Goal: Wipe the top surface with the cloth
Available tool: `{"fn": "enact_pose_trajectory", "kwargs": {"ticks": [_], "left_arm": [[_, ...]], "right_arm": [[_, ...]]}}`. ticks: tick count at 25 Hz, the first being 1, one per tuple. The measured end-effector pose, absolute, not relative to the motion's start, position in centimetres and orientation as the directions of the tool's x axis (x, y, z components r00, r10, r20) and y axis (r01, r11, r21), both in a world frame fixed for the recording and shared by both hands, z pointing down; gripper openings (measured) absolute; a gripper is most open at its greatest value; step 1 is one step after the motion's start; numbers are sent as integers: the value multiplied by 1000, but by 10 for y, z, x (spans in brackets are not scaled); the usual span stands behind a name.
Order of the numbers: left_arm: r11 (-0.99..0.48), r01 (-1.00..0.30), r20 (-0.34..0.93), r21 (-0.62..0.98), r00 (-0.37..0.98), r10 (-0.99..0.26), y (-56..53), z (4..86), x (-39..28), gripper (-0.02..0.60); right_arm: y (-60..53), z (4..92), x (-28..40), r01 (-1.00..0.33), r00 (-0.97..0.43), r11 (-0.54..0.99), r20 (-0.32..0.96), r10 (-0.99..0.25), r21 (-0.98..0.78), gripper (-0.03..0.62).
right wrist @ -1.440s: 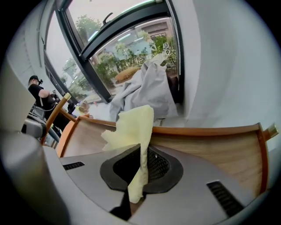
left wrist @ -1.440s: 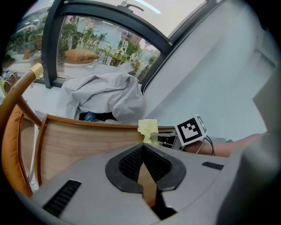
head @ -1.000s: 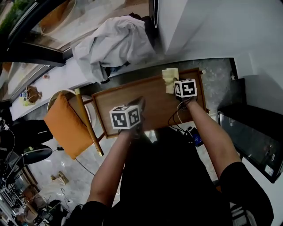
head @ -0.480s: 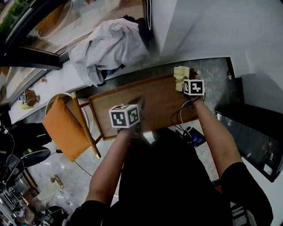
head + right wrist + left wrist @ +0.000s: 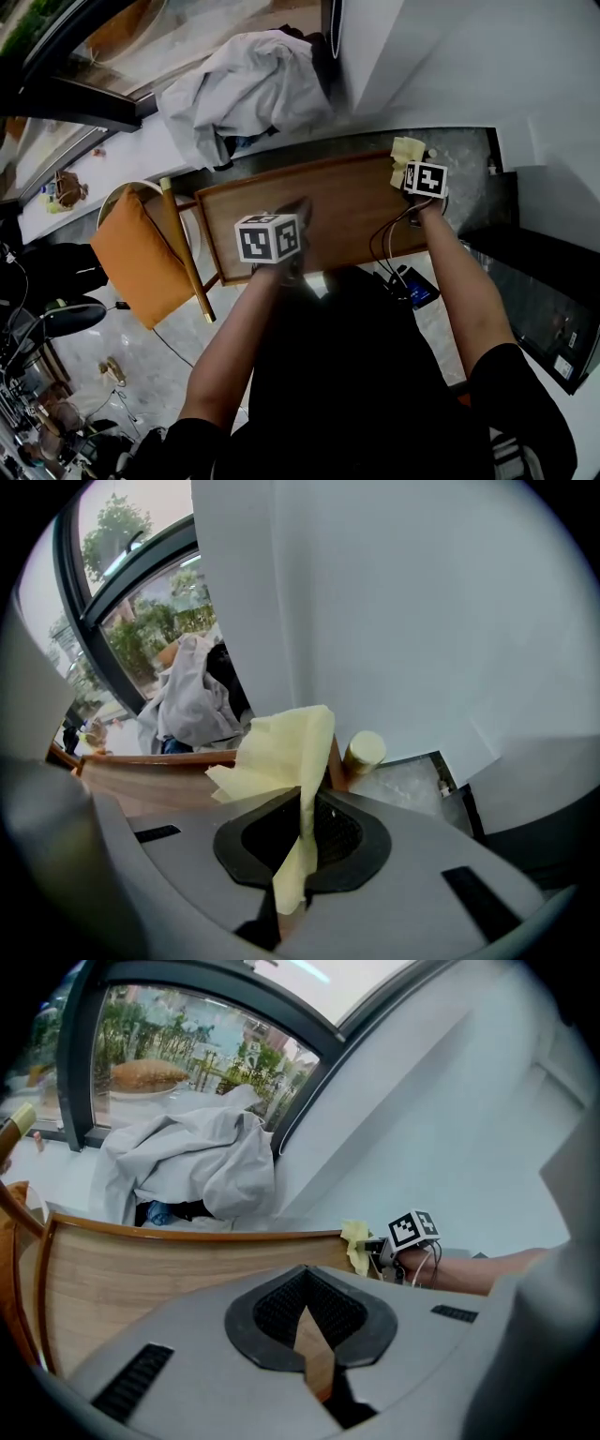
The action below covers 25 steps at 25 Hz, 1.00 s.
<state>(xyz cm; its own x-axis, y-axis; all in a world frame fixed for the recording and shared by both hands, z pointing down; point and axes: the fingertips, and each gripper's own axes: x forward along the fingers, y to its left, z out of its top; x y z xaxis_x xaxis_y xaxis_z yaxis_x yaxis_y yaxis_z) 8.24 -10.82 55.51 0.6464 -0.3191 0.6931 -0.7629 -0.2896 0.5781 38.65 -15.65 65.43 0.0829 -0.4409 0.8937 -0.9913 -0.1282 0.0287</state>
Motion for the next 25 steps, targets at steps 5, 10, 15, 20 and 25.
{"fn": "enact_pose_trajectory", "kwargs": {"ticks": [5, 10, 15, 20, 25], "left_arm": [[-282, -769, 681, 573, 639, -359, -105, 541, 49, 8], [-278, -788, 682, 549, 615, -396, -97, 527, -16, 8], [-234, -812, 683, 535, 578, -447, -87, 518, -86, 8], [-209, -828, 679, 520, 549, -488, -79, 508, -145, 8], [-217, -809, 639, 546, 570, -516, -71, 497, -182, 8]], "right_arm": [[-155, 637, 377, -987, 100, -161, 855, -508, 20, 32], [-170, 598, 254, -986, -156, 51, 759, -632, -160, 32], [-164, 574, 92, -890, -449, 220, 675, -586, -400, 32], [-154, 573, -45, -792, -611, 364, 628, -482, -491, 32], [-144, 594, -142, -720, -694, 361, 616, -372, -593, 32]]}}
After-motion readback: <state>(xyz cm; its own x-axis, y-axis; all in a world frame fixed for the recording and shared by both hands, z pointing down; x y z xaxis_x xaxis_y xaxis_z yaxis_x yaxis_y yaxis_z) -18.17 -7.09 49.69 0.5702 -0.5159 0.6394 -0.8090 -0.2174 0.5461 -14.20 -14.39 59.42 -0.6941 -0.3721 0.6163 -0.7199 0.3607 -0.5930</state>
